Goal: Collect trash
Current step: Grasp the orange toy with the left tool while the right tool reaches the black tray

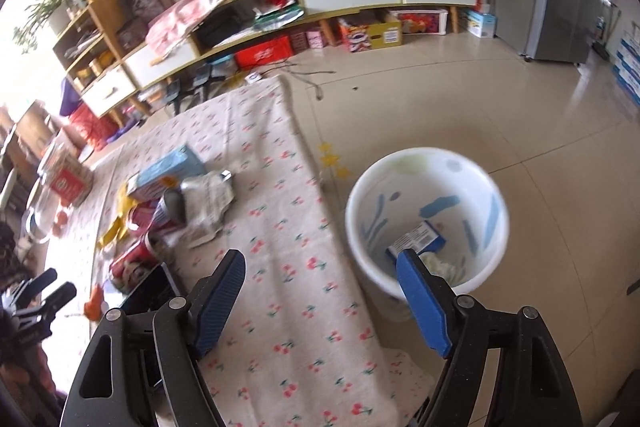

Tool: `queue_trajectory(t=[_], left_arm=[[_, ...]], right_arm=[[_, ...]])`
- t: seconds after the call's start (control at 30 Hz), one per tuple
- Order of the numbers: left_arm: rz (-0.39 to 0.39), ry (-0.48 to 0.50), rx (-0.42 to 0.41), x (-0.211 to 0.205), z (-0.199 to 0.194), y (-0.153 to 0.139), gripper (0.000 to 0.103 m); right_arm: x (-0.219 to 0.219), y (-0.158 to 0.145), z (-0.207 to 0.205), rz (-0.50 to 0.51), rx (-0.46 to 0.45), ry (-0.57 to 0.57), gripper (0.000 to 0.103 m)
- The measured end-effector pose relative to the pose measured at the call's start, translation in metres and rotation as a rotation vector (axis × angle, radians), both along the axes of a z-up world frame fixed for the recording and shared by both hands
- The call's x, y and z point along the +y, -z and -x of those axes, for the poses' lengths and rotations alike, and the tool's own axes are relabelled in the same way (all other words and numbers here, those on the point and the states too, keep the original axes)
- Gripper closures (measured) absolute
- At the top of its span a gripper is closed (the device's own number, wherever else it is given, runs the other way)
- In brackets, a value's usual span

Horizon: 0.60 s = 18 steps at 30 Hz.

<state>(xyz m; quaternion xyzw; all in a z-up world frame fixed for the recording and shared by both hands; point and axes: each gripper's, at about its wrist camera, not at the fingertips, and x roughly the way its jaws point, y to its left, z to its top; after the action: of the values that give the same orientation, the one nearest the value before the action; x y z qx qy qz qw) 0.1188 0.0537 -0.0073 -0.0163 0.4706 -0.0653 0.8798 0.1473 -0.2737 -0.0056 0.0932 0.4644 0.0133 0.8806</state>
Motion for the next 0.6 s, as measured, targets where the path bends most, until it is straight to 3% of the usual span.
queue_trajectory(t=[0.23, 0.6], left_arm=[[0.041, -0.052, 0.054, 0.041, 0.012, 0.022, 0.007], [0.062, -0.016, 0.078, 0.065, 0.018, 0.056, 0.007]], right_arm=[[0.038, 0.016, 0.010, 0.056, 0.038, -0.091, 0.023], [0.081, 0.041, 0.015, 0.099, 0.104, -0.195, 0.022]])
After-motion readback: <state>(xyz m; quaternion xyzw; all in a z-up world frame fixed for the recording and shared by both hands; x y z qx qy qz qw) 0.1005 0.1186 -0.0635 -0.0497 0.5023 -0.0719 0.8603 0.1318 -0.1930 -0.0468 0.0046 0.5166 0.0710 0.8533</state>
